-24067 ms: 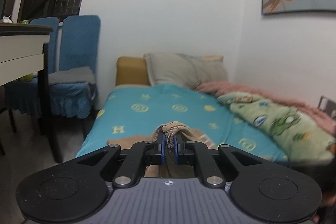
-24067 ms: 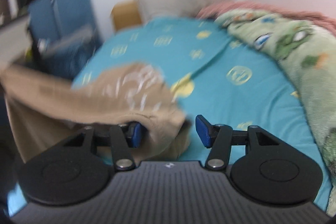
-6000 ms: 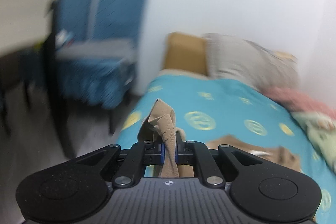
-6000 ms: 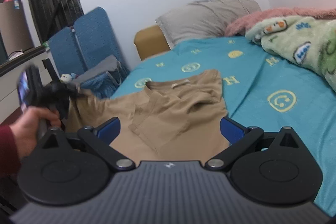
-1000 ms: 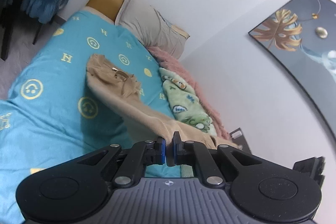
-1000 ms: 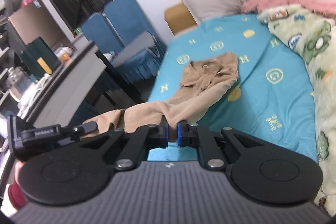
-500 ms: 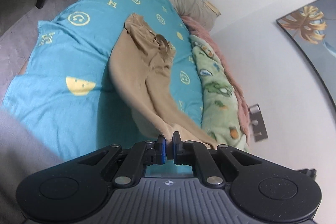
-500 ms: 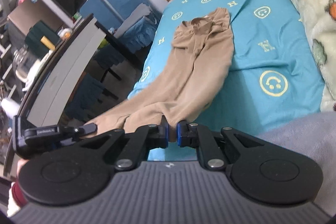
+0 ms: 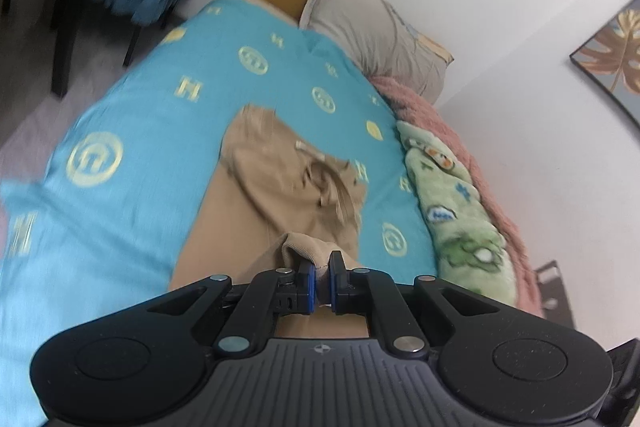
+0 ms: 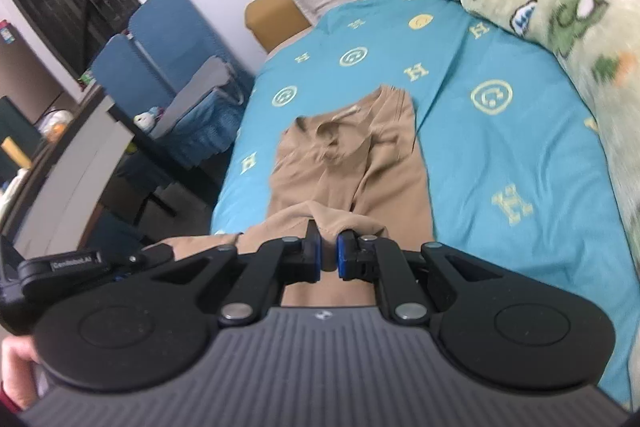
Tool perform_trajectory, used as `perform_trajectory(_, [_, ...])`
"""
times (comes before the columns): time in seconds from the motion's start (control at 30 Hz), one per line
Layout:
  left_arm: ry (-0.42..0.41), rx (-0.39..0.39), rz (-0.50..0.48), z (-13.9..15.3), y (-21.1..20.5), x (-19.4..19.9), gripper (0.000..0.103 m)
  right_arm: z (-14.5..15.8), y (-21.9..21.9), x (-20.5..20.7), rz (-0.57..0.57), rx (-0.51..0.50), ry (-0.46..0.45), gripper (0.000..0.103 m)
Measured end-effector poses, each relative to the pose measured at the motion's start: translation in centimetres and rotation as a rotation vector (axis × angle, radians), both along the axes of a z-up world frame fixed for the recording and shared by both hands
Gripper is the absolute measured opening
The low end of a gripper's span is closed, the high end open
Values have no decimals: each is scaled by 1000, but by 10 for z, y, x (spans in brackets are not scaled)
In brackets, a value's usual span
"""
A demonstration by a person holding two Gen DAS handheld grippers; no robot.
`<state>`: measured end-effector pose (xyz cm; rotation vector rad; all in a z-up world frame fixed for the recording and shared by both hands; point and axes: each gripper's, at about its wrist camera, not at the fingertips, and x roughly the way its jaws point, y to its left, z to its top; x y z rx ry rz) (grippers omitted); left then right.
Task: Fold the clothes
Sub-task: 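Grasp the hem with both grippers and fold it up onto the collar, then open both grippers and release the folded shirt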
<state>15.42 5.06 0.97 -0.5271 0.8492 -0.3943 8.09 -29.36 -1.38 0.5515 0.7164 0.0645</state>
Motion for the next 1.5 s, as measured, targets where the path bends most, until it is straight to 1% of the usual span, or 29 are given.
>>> perform_trajectory(0.07, [-45,49,-10,-8,-9,13,7,-13,-5,17,-8,-1,-13,11])
perform_trajectory(0.2, [-141,147,-20,-36,-22,27,8,-47,-9,46,-10,-11,-38,11])
perform_trajectory(0.27, [-162,202,-23,-55,-30,37,8,-66,-8,59,-2,-36,-39,11])
perform_trajectory(0.33, [-155,257,-29,-75,-40,51,8,-79,-5,74,15,-73,-32,11])
perform_trajectory(0.4, [-129,297,-41,-95,-48,67,8,-92,-3,89,31,-103,-18,11])
perform_trajectory(0.53, [-49,346,-63,-134,-56,93,8,-122,-4,114,59,-131,37,11])
perform_trajectory(0.6, [-19,348,-67,-148,-57,101,8,-141,-5,123,69,-136,76,11])
perform_trajectory(0.63, [-12,346,-67,-153,-57,104,8,-148,-4,126,72,-134,92,11])
perform_trajectory(0.7, [-10,354,-74,-154,-58,106,8,-155,-4,128,76,-133,84,11])
perform_trajectory(0.87, [-12,364,-89,-148,-59,106,9,-150,-1,128,81,-161,83,12])
perform_trajectory(0.9, [-16,365,-91,-145,-59,105,11,-149,0,127,79,-168,83,13])
perform_trajectory(0.93, [-26,371,-95,-142,-59,103,15,-148,1,126,76,-175,82,13])
perform_trajectory(1.0, [-72,401,-99,-130,-61,93,35,-141,4,123,75,-202,70,14])
perform_trajectory(1.03, [-107,421,-99,-122,-63,86,50,-137,6,120,77,-218,61,14])
perform_trajectory(1.07, [-142,442,-99,-115,-64,79,57,-131,8,116,75,-236,44,24])
perform_trajectory(1.1, [-171,456,-101,-107,-65,71,59,-126,9,111,73,-255,25,46])
perform_trajectory(1.13, [-197,466,-104,-100,-66,63,66,-120,11,107,71,-273,7,60])
perform_trajectory(1.17, [-216,475,-102,-93,-67,55,78,-113,12,100,60,-286,-21,83])
perform_trajectory(1.2, [-229,482,-95,-87,-67,46,84,-105,13,93,52,-296,-51,86])
perform_trajectory(1.23, [-245,489,-91,-81,-66,38,87,-98,15,85,45,-306,-81,86])
perform_trajectory(1.3, [-273,499,-93,-71,-65,20,87,-83,18,70,37,-327,-122,86])
perform_trajectory(1.37, [-278,505,-89,-64,-64,4,90,-70,20,54,18,-341,-159,86])
perform_trajectory(1.43, [-278,501,-81,-56,-63,-11,91,-60,23,40,11,-347,-179,86])
perform_trajectory(1.5, [-295,490,-73,-47,-62,-25,91,-52,26,27,10,-352,-191,86])
